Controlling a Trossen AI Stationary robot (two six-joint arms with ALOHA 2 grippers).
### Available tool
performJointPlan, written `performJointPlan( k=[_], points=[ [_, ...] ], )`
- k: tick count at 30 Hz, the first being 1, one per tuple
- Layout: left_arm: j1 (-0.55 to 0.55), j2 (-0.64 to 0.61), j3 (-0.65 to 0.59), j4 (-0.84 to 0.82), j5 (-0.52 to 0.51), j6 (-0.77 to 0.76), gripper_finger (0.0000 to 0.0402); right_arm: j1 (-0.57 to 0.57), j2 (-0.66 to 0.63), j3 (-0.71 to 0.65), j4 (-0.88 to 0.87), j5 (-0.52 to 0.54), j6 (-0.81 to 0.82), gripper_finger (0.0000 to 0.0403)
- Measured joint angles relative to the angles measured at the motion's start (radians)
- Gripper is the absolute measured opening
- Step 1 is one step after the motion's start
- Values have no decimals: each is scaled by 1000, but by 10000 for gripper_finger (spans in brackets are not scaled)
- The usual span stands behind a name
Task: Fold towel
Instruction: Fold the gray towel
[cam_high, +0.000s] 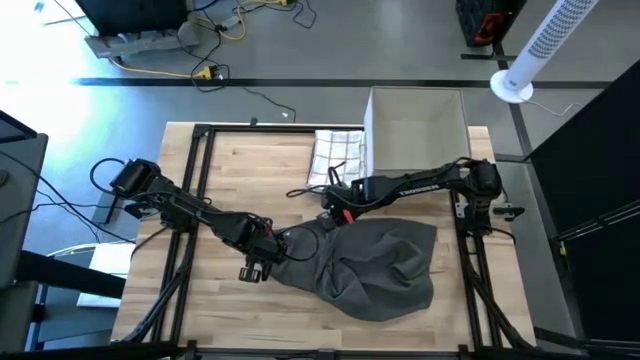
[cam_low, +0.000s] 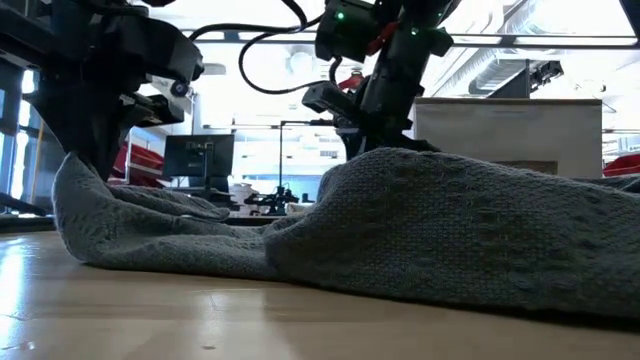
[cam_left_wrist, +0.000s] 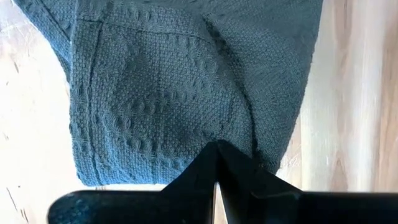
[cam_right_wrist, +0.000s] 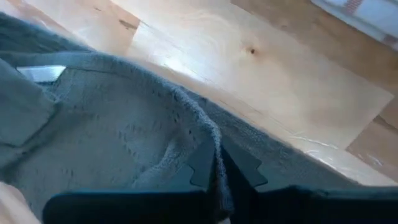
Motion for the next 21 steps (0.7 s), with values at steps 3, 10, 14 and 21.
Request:
performJointPlan(
  k=[3, 10, 14, 21],
  points=[
    [7, -4, 0, -9, -16, 0, 0, 8, -27, 0, -18, -1, -29, 2],
    [40, -40, 0, -27, -63, 0, 0, 47, -202, 0, -125, 28, -77, 1],
    [80, -94, 30, -24, -131, 41, 0, 97, -282, 0, -149, 44, -109, 1],
    [172, -216, 48, -14, -36, 102, 0, 212, -417, 0, -189, 94, -234, 0]
  ],
)
